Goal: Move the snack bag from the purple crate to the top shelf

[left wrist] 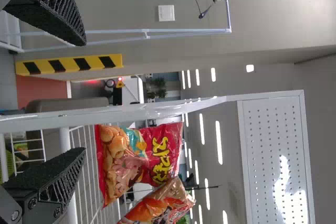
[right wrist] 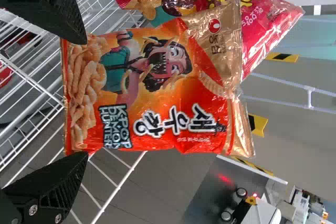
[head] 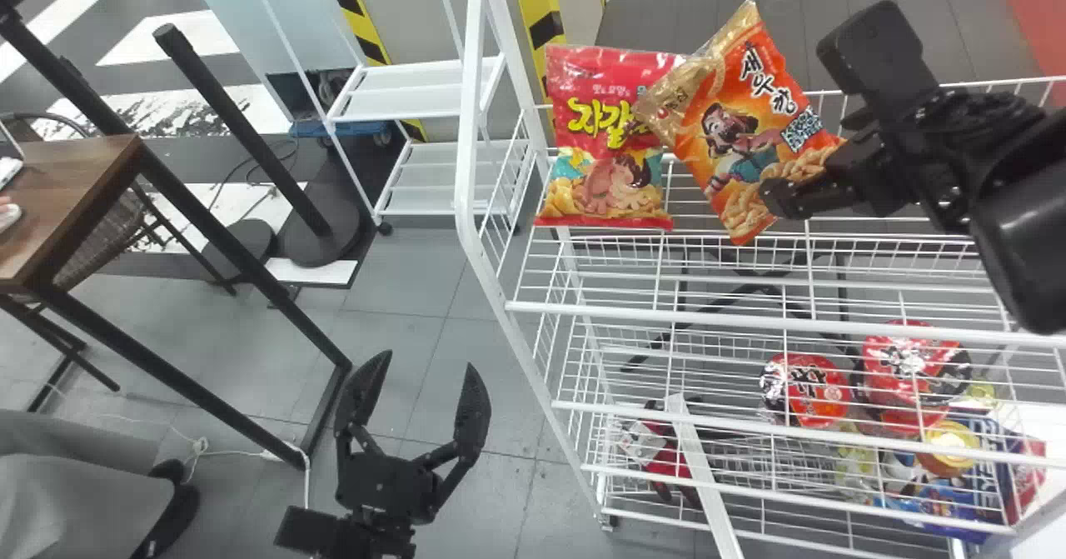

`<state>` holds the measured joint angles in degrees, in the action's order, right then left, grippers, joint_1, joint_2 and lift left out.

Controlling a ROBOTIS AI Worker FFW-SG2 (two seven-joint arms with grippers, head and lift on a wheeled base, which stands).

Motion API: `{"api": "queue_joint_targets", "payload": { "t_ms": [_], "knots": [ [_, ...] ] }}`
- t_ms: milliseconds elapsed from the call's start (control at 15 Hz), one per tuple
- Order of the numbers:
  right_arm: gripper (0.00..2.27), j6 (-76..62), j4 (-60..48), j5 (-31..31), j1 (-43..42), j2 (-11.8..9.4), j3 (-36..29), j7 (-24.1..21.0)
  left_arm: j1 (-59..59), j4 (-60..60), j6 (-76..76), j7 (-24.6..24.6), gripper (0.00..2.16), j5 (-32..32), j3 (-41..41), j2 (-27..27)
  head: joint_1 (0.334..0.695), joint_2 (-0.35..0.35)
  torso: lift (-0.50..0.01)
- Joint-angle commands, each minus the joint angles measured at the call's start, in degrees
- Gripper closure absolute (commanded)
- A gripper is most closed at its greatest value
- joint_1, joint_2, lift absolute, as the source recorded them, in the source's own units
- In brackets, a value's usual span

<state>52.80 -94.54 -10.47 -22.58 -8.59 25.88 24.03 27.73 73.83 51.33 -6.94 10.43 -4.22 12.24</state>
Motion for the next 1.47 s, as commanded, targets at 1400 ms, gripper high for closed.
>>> {"api": "queue_joint_targets", "payload": {
  "t_ms": [1400],
  "knots": [
    [0.04, -8.9, 19.5, -5.4, -7.0, 6.5, 1.8, 3.9, 0.2, -0.4, 2.1, 0.3, 0.1, -0.1, 0.0, -0.3, 0.695, 0.34, 0.009]
  ]
}}
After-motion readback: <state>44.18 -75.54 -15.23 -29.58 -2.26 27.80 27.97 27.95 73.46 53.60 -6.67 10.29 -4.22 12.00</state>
